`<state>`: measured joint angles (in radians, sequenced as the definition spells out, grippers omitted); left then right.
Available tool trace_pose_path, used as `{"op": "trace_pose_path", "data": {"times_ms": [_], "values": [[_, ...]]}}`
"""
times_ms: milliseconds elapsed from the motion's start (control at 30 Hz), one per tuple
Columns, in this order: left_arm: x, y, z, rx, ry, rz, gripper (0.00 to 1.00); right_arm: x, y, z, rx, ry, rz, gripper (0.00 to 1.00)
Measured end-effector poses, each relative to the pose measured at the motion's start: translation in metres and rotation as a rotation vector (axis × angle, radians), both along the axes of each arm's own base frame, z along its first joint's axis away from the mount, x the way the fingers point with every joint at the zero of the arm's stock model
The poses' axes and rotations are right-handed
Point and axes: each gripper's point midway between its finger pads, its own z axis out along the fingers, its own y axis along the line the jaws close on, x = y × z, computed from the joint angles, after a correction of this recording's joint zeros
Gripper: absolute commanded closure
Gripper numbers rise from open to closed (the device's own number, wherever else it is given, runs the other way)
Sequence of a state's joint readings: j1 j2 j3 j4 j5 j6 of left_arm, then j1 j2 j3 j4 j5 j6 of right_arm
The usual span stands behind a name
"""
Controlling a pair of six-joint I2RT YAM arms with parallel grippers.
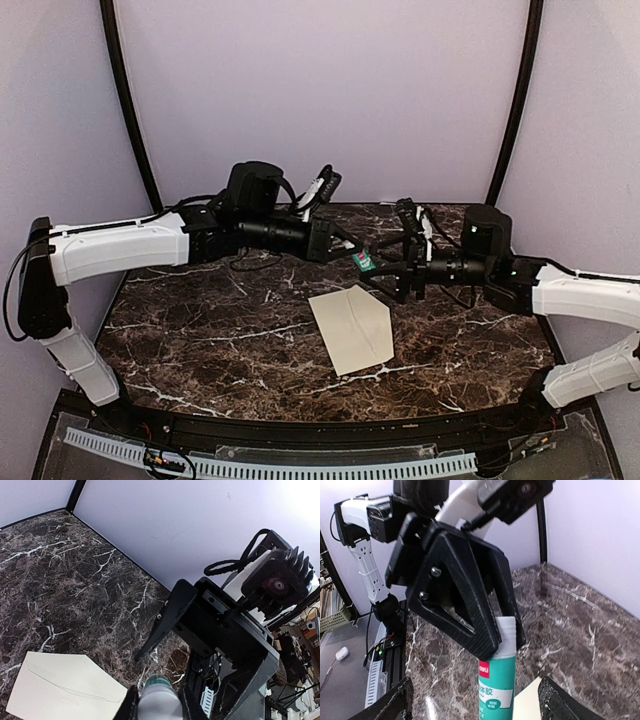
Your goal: Place the letter into the envelope and seal it
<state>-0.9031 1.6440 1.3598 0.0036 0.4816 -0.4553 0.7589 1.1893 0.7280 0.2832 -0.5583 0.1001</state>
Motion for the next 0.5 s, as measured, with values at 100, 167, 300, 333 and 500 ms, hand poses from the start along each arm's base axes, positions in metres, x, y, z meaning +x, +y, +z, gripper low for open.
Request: {"op": "trace_pose_path", "data": {"times_ms": [100, 167, 300, 333, 500], "values": [[0.003, -0.002, 0.013, -0.074, 0.013, 0.022, 0.96, 0.000, -0.003, 0.020, 0.092, -0.075, -0.020, 0.18], [0.005, -0.004, 0.027, -0.132, 0.012, 0.029, 0.97, 0.002, -0.004, 0.033, 0.149, -0.115, -0.031, 0.18], [0.004, -0.007, 0.058, -0.252, 0.009, 0.023, 0.96, 0.007, -0.001, 0.055, 0.250, -0.172, -0.043, 0.22], [0.003, -0.008, 0.065, -0.278, 0.007, 0.018, 0.97, 0.009, 0.000, 0.059, 0.272, -0.182, -0.046, 0.24], [0.000, -0.008, 0.085, -0.362, 0.009, 0.002, 0.96, 0.013, 0.000, 0.077, 0.361, -0.217, -0.060, 0.33]]}}
